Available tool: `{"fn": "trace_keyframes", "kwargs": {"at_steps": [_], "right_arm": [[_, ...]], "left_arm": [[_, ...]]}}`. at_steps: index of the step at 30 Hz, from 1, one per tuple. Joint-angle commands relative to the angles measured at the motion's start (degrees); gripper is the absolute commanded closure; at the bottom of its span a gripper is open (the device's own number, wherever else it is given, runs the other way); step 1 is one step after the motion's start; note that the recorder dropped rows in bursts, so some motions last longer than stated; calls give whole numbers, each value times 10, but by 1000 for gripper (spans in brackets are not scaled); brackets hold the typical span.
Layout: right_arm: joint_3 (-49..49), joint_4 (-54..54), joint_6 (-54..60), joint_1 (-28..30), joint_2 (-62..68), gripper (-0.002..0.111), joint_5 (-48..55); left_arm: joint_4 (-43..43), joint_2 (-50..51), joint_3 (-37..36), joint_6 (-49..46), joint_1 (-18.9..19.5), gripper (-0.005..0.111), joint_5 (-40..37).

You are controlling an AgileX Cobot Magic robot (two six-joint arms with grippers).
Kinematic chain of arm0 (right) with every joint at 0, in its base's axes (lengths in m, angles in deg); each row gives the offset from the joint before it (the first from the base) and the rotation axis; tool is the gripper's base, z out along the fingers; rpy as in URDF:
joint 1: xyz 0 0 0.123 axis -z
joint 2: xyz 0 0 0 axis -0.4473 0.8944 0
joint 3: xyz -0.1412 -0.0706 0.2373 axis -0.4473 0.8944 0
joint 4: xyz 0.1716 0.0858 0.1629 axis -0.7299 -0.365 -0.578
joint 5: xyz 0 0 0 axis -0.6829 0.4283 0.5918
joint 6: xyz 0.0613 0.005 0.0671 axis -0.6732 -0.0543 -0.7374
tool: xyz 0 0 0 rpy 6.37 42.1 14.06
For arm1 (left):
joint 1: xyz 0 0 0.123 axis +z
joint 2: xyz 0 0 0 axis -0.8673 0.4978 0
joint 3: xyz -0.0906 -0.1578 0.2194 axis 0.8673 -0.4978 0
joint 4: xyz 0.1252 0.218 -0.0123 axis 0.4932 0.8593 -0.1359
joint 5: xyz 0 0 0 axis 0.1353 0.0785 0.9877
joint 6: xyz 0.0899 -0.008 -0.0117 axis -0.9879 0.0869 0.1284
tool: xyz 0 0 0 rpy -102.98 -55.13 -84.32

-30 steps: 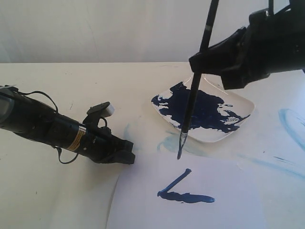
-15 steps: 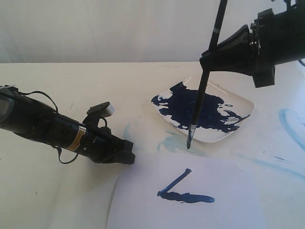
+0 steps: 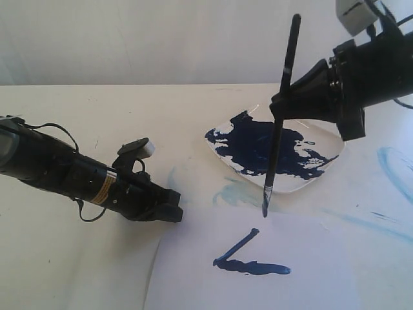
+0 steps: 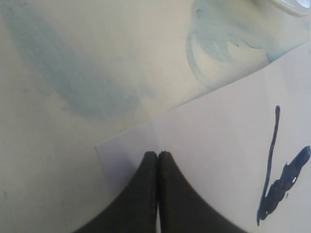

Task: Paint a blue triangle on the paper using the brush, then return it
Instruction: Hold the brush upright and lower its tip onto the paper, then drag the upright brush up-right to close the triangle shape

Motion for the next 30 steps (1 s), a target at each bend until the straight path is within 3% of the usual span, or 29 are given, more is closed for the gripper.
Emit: {"fn": "trace_keyframes", "kwargs": {"at_steps": [1,30], "right_arm": [[3,-6,19,2,31,108,3],[10,-11,29,-26,49,108,3]], "left_arm": [[9,1,0,-9,-3,107,-13],[9,1,0,-19,-3,107,-13]]}}
